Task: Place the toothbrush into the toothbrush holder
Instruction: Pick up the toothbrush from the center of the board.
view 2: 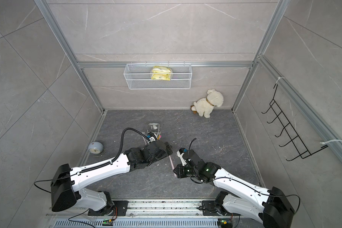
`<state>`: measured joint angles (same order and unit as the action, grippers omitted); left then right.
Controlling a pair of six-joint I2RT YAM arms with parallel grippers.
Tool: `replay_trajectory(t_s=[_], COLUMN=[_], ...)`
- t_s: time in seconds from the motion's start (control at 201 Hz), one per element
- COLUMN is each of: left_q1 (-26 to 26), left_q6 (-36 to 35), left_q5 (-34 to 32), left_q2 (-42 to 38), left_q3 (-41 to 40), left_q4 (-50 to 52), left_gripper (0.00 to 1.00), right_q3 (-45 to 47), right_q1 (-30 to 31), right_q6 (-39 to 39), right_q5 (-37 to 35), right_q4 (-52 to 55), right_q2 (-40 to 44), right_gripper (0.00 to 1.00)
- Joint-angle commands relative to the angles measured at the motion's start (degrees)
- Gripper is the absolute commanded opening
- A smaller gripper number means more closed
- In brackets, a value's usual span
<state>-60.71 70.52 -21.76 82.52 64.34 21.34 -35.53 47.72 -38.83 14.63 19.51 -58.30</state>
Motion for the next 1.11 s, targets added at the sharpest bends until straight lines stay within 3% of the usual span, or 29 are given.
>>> replay_trajectory(t_s=[0.0,0.139,0.418,0.583,0.722,0.842,0.961,1.056,1.106], left_q1=[0.5,0.9,1.3,1.3,1.3,1.3,1.2,0.6,0.3], left_q6=[0.4,0.7,0.9,1.5,1.5,1.3,0.7,-0.7,-1.1], left_q5=[2.3,2.4,2.1,2.5,2.8,2.8,2.0,0.4,-0.5], left_q2=[0.6,1.1,1.1,2.2,3.2,3.5,3.4,3.4,3.4], left_q3=[1.2,1.1,1.2,1.4,1.3,1.6,2.4,4.8,5.8], left_q4=[-3.4,-3.8,-4.2,-4.3,-6.1,-6.7,-5.5,-1.7,-0.2], left_gripper=[0.91,0.88,0.72,0.56,0.51,0.34,0.22,0.01,0.0], right_q3=[-2.6,-3.4,-2.7,-2.2,-2.4,-2.2,-1.5,-1.1,-0.9], right_q1=[0.4,0.5,0.7,1.0,1.2,1.3,1.4,1.4,1.4], right_q6=[0.0,-0.3,-1.6,-2.0,-2.0,-1.8,-1.9,-2.4,-2.8], right_q5=[1.0,1.5,4.0,4.1,4.7,4.7,4.6,4.7,4.6], right_q4=[2.8,4.0,4.3,4.6,5.0,5.1,4.8,4.5,4.0], right_q2=[2.6,4.9,9.4,11.6,12.2,12.2,11.2,10.4,10.1], right_gripper=[0.12,0.12,0.12,0.11,0.11,0.11,0.11,0.11,0.11])
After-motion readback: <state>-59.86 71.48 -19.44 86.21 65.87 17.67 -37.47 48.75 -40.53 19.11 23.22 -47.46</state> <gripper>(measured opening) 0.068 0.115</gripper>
